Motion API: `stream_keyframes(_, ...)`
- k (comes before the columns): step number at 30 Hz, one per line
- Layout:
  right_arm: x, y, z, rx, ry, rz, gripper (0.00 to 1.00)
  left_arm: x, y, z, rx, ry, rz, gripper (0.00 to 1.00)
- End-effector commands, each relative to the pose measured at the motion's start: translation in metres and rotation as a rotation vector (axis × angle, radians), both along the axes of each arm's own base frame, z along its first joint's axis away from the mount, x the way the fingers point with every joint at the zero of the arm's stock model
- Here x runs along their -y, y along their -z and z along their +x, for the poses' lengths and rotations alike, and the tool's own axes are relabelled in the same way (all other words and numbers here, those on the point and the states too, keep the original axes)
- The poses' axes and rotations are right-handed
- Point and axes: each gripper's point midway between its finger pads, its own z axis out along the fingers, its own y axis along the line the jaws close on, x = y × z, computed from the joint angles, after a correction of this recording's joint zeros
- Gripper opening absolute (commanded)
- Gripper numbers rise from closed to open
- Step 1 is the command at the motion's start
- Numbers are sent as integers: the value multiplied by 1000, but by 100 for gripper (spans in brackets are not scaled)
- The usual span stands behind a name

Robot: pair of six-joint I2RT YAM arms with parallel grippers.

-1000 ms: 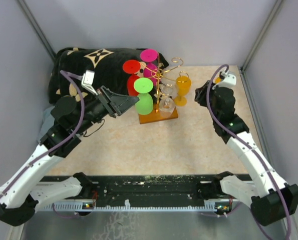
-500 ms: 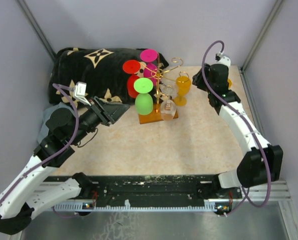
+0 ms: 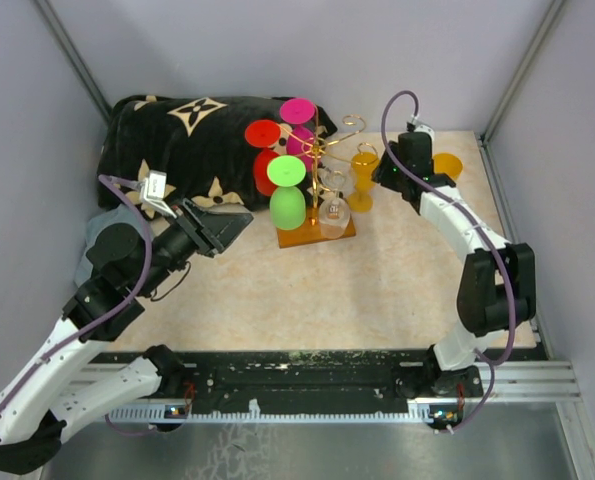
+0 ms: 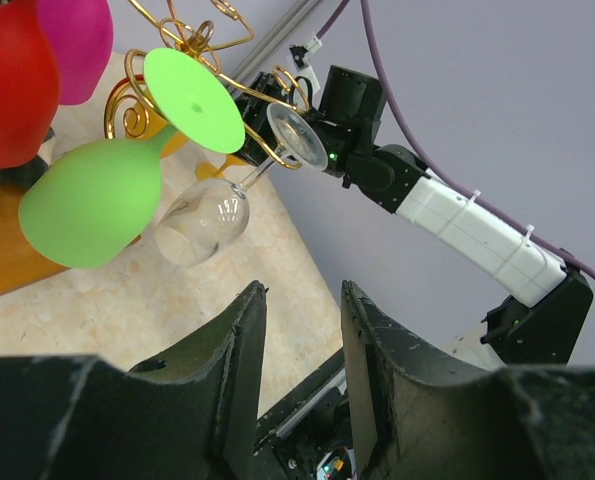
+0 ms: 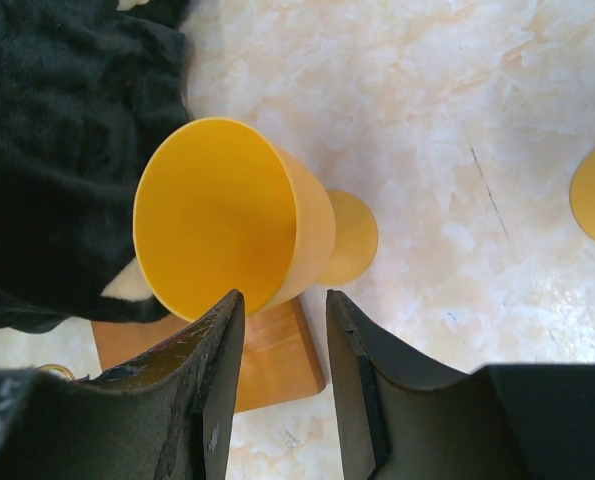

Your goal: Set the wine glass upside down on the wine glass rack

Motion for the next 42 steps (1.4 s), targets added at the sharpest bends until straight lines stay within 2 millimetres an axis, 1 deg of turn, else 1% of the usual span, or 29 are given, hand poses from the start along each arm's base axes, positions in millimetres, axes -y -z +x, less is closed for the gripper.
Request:
stream_keyframes(1, -4, -31, 20, 85, -13, 1, 39, -1, 6, 0, -5, -6, 14, 42)
stream_keyframes(2, -3, -30, 22, 85, -10, -5, 39, -1, 7, 0, -6, -6, 15, 42)
stream_keyframes(4, -2, -35, 24, 94, -7, -14, 39, -1, 7, 1, -5, -10, 18, 42)
stream_keyframes(5, -3, -25, 27, 75, -6, -21, 39, -1, 8, 1, -7, -11, 18, 42)
stream_keyframes(6, -2, -22, 30, 70, -2, -28, 39, -1, 8, 2, -7, -13, 19, 42)
stream_keyframes(11, 0, -15, 38, 59, 4, -47, 39, 1, 11, 3, -15, -10, 23, 42)
stream_keyframes(14, 1, -6, 43, 39, 6, -66, 39, 2, 12, 3, -19, -10, 25, 42)
stream_keyframes(18, 3, -4, 46, 43, 13, -75, 38, 1, 12, 4, -18, -16, 24, 42)
stream_keyframes(19, 3, -2, 47, 40, 13, -74, 34, 0, 12, 4, -19, -18, 25, 42)
stream_keyframes(21, 4, -2, 48, 38, 16, -74, 29, 0, 13, 5, -23, -21, 23, 42)
stream_keyframes(24, 6, -2, 48, 38, 26, -77, 17, 1, 15, 4, -28, -18, 23, 42)
stream_keyframes(27, 9, -5, 47, 46, 39, -82, 1, 1, 14, 5, -30, -17, 19, 42)
stream_keyframes(29, 12, -7, 45, 52, 47, -86, 0, 3, 14, 5, -32, -12, 16, 42)
stream_keyframes(31, 14, -13, 42, 66, 58, -89, 0, 4, 13, 4, -33, -5, 14, 42)
stream_keyframes(34, 21, -26, 35, 114, 90, -91, 0, 5, 13, 4, -35, 1, 13, 42)
stream_keyframes(35, 24, -43, 29, 160, 105, -83, 0, 6, 13, 4, -38, 2, 12, 42)
stream_keyframes(37, 30, -60, 23, 213, 127, -77, 0, 5, 14, 4, -42, -1, 10, 42)
stream_keyframes(38, 32, -75, 18, 252, 139, -70, 0, 5, 14, 4, -44, 1, 8, 42)
stream_keyframes(42, 42, -104, 3, 343, 172, -63, 0, 6, 13, 3, -47, 9, -2, 42)
